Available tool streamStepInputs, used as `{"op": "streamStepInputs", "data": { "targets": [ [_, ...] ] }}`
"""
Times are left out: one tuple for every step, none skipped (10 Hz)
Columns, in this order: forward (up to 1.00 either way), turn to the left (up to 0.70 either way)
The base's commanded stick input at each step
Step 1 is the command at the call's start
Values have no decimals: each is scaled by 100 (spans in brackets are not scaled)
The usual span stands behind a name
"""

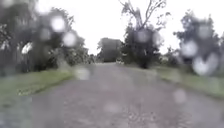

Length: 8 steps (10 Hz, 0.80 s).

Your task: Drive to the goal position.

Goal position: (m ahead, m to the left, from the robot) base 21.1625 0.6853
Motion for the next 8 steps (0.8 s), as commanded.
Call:
{"op": "streamStepInputs", "data": {
  "targets": [
    [100, -2],
    [100, -2],
    [100, -2],
    [100, -2],
    [100, -2],
    [100, -2],
    [100, -2],
    [100, -2]
  ]
}}
